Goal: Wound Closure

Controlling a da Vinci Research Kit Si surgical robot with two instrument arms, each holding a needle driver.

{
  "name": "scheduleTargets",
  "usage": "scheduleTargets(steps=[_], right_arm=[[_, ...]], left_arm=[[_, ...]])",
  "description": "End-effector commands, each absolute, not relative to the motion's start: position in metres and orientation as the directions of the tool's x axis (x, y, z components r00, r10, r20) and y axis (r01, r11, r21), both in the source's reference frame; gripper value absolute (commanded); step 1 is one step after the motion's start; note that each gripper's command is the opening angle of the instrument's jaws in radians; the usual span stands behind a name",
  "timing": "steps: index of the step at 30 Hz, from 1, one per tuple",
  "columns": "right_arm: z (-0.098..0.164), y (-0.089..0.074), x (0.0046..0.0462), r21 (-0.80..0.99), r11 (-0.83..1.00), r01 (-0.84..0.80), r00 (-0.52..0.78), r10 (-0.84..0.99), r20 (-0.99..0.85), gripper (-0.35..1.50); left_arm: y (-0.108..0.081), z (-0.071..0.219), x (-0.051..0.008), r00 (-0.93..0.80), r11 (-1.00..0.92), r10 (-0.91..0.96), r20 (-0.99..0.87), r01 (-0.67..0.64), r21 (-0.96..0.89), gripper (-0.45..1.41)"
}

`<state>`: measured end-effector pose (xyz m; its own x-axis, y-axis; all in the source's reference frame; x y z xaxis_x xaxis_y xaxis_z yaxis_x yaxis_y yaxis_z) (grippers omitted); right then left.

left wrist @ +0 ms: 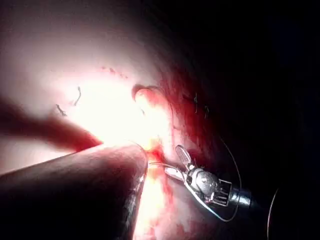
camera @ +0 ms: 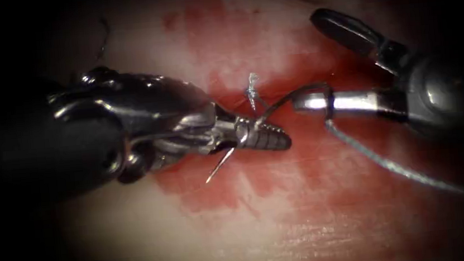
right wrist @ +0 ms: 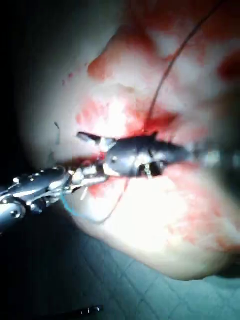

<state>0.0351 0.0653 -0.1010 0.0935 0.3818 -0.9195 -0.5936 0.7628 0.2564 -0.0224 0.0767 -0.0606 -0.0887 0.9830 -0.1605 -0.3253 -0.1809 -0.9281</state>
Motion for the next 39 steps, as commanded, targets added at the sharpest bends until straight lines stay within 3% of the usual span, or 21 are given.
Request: scheduleTargets(steps=[1, 8, 29, 37, 39], right_arm=[[-0.1006, 0.0647, 0.0357, 0.248, 0.753, -0.609, 0.09, 0.377, -0.922, 1.3], [-0.1015, 0.0633, 0.0353, 0.206, 0.702, -0.682, 0.106, 0.373, -0.922, 1.3], [-0.1013, 0.0647, 0.0355, 0.178, 0.703, -0.689, 0.062, 0.301, -0.952, 1.15], [-0.1012, 0.0649, 0.0365, 0.155, 0.727, -0.669, 0.071, 0.27, -0.96, 0.93], [-0.1012, 0.0649, 0.0365, 0.147, 0.738, -0.659, 0.075, 0.259, -0.963, 0.63]], left_arm=[[0.0773, -0.0603, -0.0232, -0.058, -0.18, 0.984, -0.171, -0.319, -0.93, -0.35], [0.0781, -0.0597, -0.0244, 0.107, -0.158, 0.974, -0.202, -0.324, -0.933, -0.35], [0.0777, -0.0595, -0.0249, 0.112, -0.166, 0.971, -0.212, -0.321, -0.932, -0.35], [0.0775, -0.0595, -0.0252, 0.109, -0.173, 0.97, -0.218, -0.32, -0.931, -0.35], [0.0775, -0.0595, -0.0252, 0.108, -0.174, 0.97, -0.218, -0.318, -0.932, -0.35]])
